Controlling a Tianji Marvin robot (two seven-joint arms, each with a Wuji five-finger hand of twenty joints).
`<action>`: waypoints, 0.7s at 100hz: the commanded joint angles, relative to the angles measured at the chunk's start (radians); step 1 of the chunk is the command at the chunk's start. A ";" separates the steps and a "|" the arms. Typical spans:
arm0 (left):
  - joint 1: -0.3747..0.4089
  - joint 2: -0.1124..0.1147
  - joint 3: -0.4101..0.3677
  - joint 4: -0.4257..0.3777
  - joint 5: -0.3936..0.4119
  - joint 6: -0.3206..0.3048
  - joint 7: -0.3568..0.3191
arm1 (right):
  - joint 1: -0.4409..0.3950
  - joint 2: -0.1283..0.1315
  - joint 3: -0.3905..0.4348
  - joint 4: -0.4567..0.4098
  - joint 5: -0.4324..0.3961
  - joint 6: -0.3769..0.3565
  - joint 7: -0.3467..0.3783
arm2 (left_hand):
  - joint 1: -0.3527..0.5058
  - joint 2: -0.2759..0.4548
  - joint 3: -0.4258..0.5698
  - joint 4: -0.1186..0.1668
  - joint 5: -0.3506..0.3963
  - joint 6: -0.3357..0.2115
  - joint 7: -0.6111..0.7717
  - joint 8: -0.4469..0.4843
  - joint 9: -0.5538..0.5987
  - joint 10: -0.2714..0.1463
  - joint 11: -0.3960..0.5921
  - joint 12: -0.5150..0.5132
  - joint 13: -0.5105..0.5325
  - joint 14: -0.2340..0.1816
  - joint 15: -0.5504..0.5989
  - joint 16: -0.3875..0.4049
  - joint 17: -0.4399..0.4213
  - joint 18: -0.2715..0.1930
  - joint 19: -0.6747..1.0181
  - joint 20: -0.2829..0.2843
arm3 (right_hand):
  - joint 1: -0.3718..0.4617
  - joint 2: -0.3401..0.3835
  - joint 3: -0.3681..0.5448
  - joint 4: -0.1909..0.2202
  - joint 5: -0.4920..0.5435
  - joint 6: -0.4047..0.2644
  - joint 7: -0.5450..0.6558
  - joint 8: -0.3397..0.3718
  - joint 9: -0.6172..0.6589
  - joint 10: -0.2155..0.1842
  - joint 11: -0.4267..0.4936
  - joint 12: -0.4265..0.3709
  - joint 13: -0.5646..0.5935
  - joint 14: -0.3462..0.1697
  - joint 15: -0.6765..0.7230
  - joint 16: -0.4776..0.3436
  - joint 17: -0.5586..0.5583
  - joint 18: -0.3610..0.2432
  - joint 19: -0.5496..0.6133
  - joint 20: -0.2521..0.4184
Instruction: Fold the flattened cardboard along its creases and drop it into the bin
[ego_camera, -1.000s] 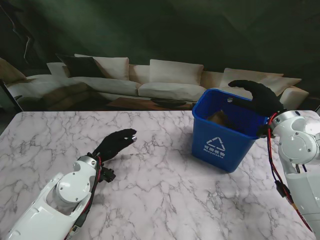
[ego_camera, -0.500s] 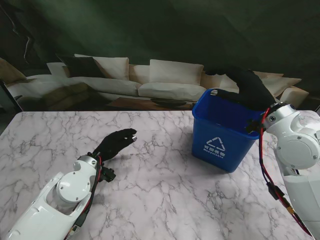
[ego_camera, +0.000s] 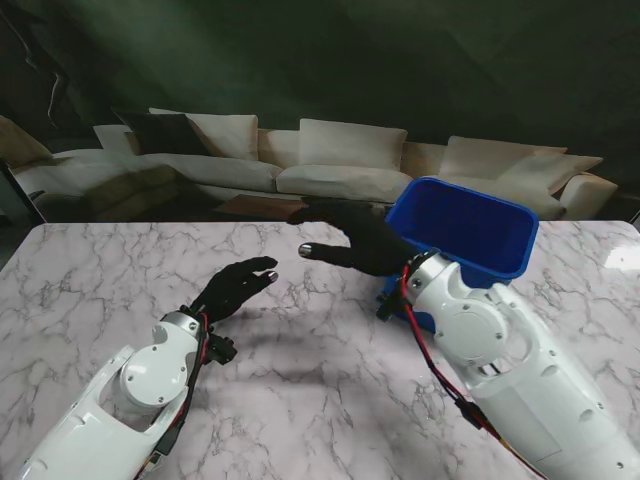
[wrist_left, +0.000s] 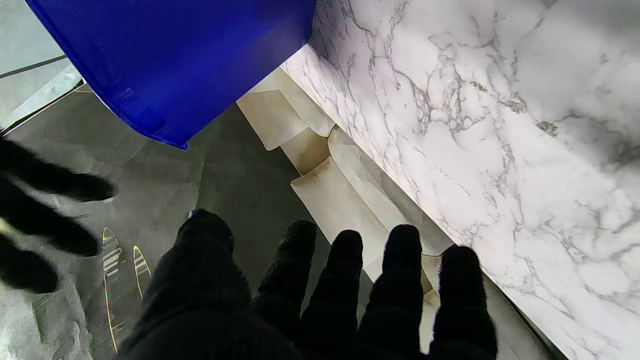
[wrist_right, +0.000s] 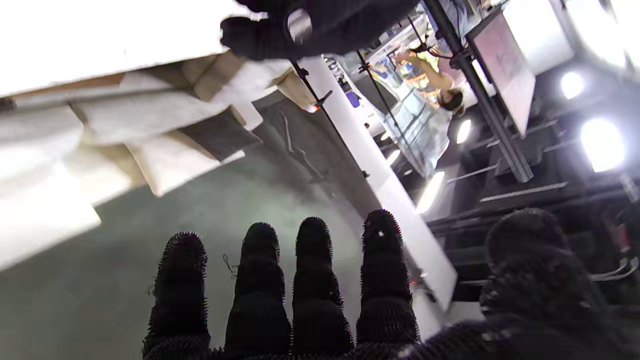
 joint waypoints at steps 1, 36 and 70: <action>0.000 -0.009 0.008 0.008 -0.005 -0.001 -0.003 | -0.022 -0.038 -0.045 0.070 0.002 0.016 -0.012 | 0.016 0.048 -0.007 0.000 0.032 0.002 0.007 0.008 -0.017 -0.014 -0.015 -0.014 -0.026 -0.012 -0.023 -0.014 -0.008 -0.010 -0.025 -0.014 | 0.025 0.044 -0.028 0.019 -0.026 0.022 -0.026 0.019 -0.023 -0.003 0.018 0.008 -0.004 -0.003 0.004 -0.008 -0.015 -0.017 0.012 -0.007; -0.006 -0.014 0.043 0.035 -0.015 0.023 0.003 | -0.029 -0.109 -0.172 0.294 0.177 0.074 -0.153 | 0.018 0.053 -0.006 0.001 0.037 0.001 0.010 0.010 0.041 -0.022 0.002 -0.003 -0.014 -0.019 -0.020 -0.021 -0.004 -0.001 -0.030 -0.014 | 0.050 0.056 -0.058 0.024 -0.024 0.019 -0.014 0.030 -0.040 -0.032 0.022 0.009 -0.036 -0.033 -0.010 -0.017 -0.035 -0.037 -0.006 -0.020; -0.014 -0.011 0.055 0.051 -0.002 0.042 -0.006 | -0.121 -0.104 -0.070 0.317 0.173 0.109 -0.183 | 0.020 0.059 -0.006 0.001 0.038 -0.001 0.012 0.011 0.046 -0.025 0.008 0.005 -0.015 -0.023 -0.021 -0.024 -0.005 -0.004 -0.035 -0.010 | 0.067 0.059 -0.086 0.025 -0.021 0.007 -0.001 0.032 -0.039 -0.055 0.022 0.007 -0.041 -0.054 -0.015 -0.022 -0.040 -0.047 -0.020 -0.024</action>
